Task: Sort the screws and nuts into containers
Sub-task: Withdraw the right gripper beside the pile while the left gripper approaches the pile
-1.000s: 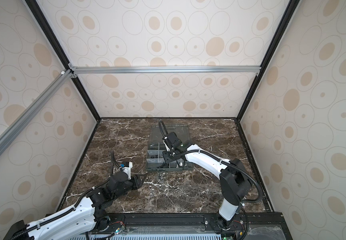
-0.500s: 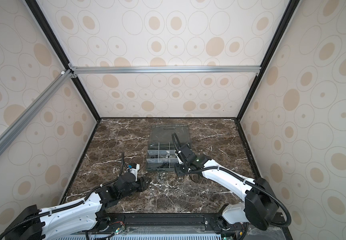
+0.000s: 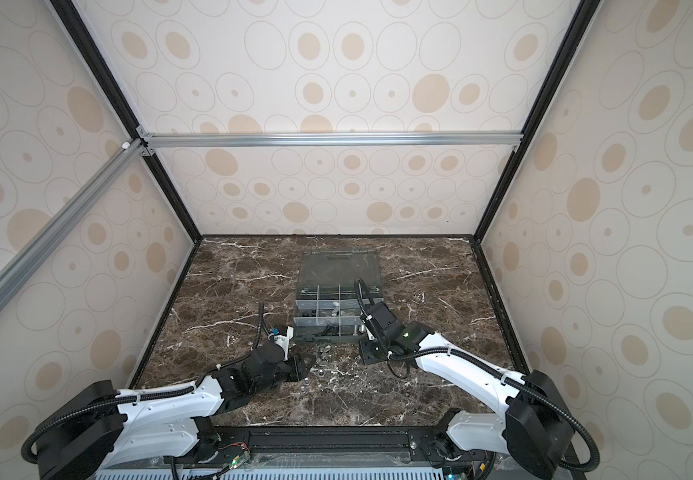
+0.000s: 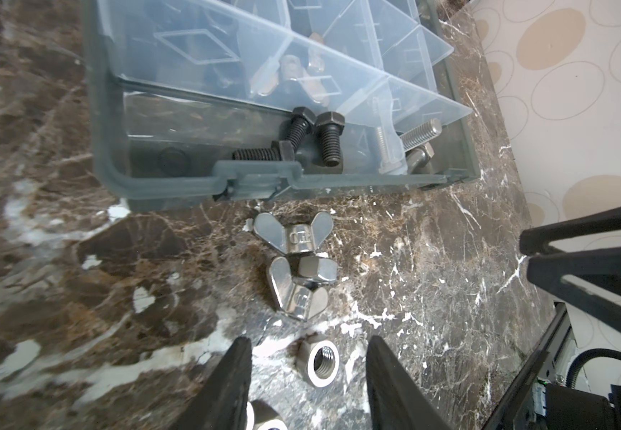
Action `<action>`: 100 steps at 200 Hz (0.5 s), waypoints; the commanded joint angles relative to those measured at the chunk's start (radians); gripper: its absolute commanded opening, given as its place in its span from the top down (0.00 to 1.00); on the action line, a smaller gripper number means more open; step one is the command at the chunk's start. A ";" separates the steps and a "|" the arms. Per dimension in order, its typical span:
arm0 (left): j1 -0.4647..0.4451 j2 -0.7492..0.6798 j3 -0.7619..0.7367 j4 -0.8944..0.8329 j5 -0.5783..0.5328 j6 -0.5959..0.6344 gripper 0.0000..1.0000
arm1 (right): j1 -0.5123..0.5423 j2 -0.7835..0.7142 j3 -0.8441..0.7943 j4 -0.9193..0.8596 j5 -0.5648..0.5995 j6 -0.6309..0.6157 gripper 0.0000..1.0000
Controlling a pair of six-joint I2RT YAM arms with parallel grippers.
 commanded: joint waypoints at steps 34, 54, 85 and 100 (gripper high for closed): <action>-0.008 0.078 0.007 0.117 0.011 -0.039 0.51 | -0.005 -0.042 -0.047 0.005 0.003 0.042 0.58; -0.007 0.102 -0.002 0.143 0.010 -0.053 0.51 | -0.005 -0.051 -0.055 0.005 0.008 0.043 0.58; -0.007 0.135 -0.020 0.193 0.008 -0.068 0.52 | -0.006 -0.057 -0.064 0.005 0.011 0.051 0.58; -0.005 0.156 -0.025 0.213 0.011 -0.073 0.52 | -0.005 -0.060 -0.067 0.005 0.009 0.055 0.58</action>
